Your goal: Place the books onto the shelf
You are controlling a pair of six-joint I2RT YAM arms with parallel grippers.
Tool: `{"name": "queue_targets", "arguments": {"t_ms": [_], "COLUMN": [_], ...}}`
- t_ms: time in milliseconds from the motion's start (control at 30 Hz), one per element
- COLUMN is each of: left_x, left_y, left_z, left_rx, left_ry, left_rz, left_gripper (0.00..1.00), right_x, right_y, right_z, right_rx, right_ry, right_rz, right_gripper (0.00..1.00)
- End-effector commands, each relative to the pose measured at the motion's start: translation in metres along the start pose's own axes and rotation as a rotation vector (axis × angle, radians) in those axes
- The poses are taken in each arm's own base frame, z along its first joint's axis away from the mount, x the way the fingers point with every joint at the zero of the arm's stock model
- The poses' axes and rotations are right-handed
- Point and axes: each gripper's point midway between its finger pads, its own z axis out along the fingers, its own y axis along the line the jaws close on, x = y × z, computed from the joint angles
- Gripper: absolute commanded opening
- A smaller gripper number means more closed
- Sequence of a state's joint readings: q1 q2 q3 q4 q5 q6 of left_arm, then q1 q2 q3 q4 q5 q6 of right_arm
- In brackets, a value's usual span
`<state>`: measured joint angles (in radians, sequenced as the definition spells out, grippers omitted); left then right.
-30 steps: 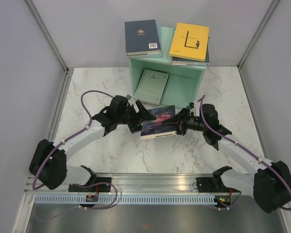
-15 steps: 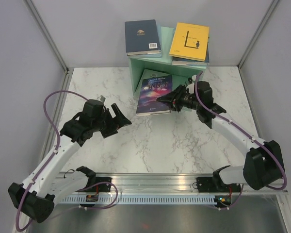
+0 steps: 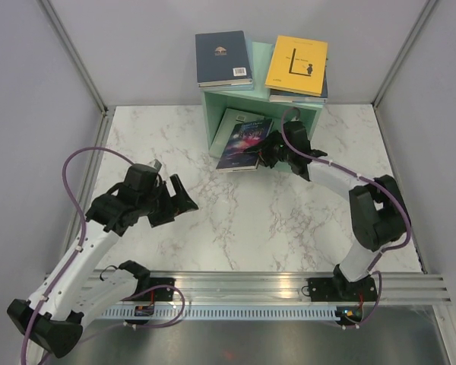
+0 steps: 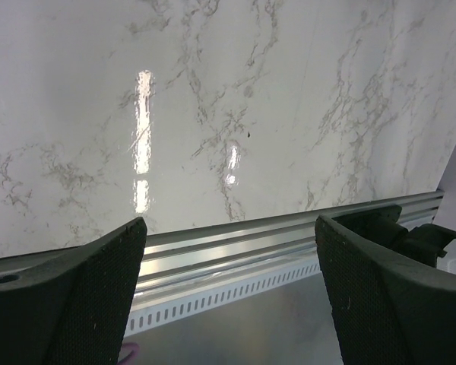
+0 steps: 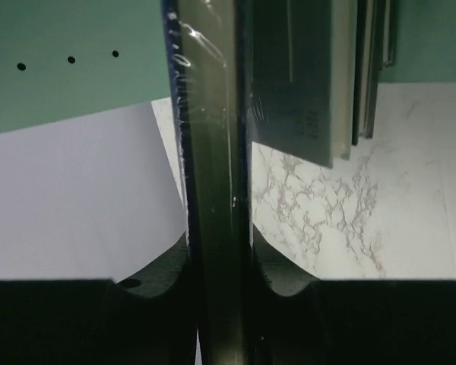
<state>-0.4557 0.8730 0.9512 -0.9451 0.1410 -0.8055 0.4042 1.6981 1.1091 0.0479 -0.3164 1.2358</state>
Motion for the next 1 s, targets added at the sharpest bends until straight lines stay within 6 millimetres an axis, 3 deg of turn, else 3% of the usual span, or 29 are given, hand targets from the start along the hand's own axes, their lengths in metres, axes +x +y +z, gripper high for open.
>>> {"name": "queue_targets", "arguments": {"t_ms": [0,33,133,167,200,267,300,333,400,433,467,500,567,600,633,700,967], "left_x": [-0.004,-0.006,-0.008,-0.009,-0.011,-0.015,-0.016,-0.017,-0.021,-0.022,-0.025,-0.025,-0.027,-0.028,-0.028,-0.026,-0.022], "left_y": [0.0,-0.001,-0.001,-0.001,-0.002,0.0,-0.002,0.0,0.001,0.001,0.002,0.001,0.001,0.001,0.0,-0.001,0.001], "left_z": [-0.008,-0.008,-0.008,-0.008,-0.008,-0.008,-0.008,-0.007,-0.006,-0.006,-0.004,-0.004,-0.001,-0.001,0.001,0.005,0.017], "left_rx": [-0.018,-0.025,-0.029,-0.03,-0.031,-0.041,-0.039,-0.044,-0.046,-0.044,-0.05,-0.045,-0.051,-0.049,-0.047,-0.035,-0.035], "left_ry": [0.015,0.023,0.034,0.034,0.033,0.033,0.034,0.039,0.038,0.042,0.045,0.052,0.058,0.059,0.061,0.075,0.107], "left_rz": [0.089,0.11,0.141,0.146,0.153,0.17,0.174,0.186,0.186,0.194,0.191,0.191,0.197,0.198,0.195,0.19,0.169], "left_gripper": [0.93,0.93,0.93,0.93,0.93,0.93,0.93,0.93,0.93,0.92,0.92,0.92,0.92,0.92,0.92,0.92,0.91], "right_x": [-0.033,-0.033,-0.043,-0.043,-0.047,-0.052,-0.056,-0.058,-0.06,-0.062,-0.059,-0.061,-0.059,-0.06,-0.058,-0.057,-0.041], "right_y": [0.066,0.058,0.063,0.052,0.058,0.043,0.048,0.033,0.029,0.036,0.022,0.023,0.009,0.005,-0.009,-0.015,-0.051], "right_z": [0.011,0.023,0.037,0.049,0.052,0.068,0.073,0.084,0.095,0.099,0.107,0.109,0.111,0.11,0.107,0.103,0.063], "right_rx": [-0.179,-0.16,-0.158,-0.131,-0.137,-0.092,-0.098,-0.06,-0.043,-0.054,-0.014,-0.011,0.044,0.069,0.13,0.172,0.377], "right_ry": [-0.118,-0.114,-0.136,-0.133,-0.142,-0.156,-0.165,-0.16,-0.153,-0.153,-0.137,-0.136,-0.136,-0.143,-0.134,-0.127,-0.062], "right_rz": [-0.055,-0.047,-0.041,-0.032,-0.033,-0.011,-0.014,-0.005,0.001,-0.004,0.01,0.009,0.016,0.014,0.018,-0.002,-0.084], "right_gripper": [0.0,0.0,0.0,0.0,0.0,0.0,0.0,0.0,0.0,0.0,0.0,0.04,0.3,0.49,0.57,0.71,0.73]}}
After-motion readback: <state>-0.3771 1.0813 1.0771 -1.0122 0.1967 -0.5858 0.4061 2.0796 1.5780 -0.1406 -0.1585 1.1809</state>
